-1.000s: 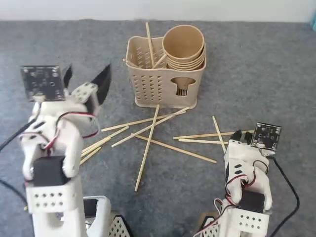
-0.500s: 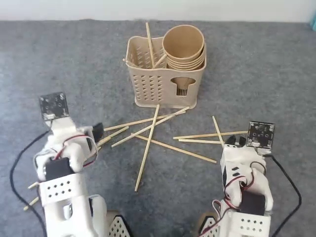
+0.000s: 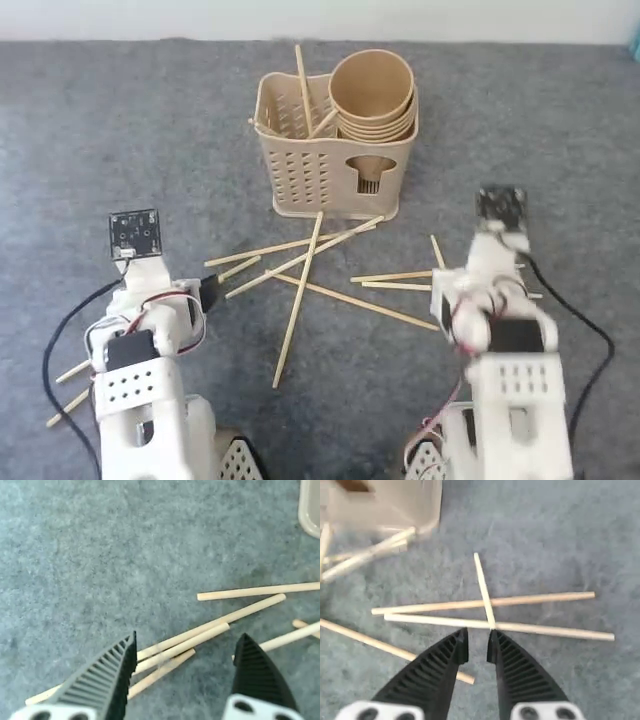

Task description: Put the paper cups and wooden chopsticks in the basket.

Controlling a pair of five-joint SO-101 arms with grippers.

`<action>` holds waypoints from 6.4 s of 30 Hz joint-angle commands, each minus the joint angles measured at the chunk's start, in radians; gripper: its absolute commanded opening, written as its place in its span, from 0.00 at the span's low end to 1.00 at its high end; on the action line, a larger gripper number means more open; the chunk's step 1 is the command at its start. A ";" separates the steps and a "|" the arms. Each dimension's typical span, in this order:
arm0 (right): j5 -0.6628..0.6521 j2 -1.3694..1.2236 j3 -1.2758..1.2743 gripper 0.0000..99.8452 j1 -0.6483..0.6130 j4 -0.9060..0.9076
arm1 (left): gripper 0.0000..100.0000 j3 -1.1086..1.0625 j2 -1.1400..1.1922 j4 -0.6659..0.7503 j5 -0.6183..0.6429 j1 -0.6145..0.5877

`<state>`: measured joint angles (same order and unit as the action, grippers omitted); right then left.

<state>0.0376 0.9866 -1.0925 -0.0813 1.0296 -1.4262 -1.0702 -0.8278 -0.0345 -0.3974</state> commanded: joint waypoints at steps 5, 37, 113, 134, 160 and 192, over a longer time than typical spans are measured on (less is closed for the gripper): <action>-0.012 -0.610 0.230 0.08 -0.021 -0.177 | 0.30 0.007 -0.014 0.032 -0.011 -0.002; -0.269 -0.714 0.382 0.13 0.048 -0.062 | 0.30 -0.025 -0.020 0.103 -0.057 0.000; 0.049 -0.756 1.208 0.01 -0.453 -0.918 | 0.30 -0.027 -0.020 0.141 -0.058 0.000; 0.100 -0.895 1.277 0.13 -0.398 -0.832 | 0.30 -0.027 -0.020 0.146 -0.058 0.000; 0.391 -0.182 1.051 0.00 -0.071 0.516 | 0.30 0.047 -0.011 -0.112 -0.192 0.026; 0.153 0.631 -0.479 0.01 0.219 -0.139 | 0.30 0.438 0.318 -0.431 -0.373 0.218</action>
<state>0.2140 1.5589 -1.5742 0.1028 0.9083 -1.0810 -0.8892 -1.3096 -0.3951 -0.1903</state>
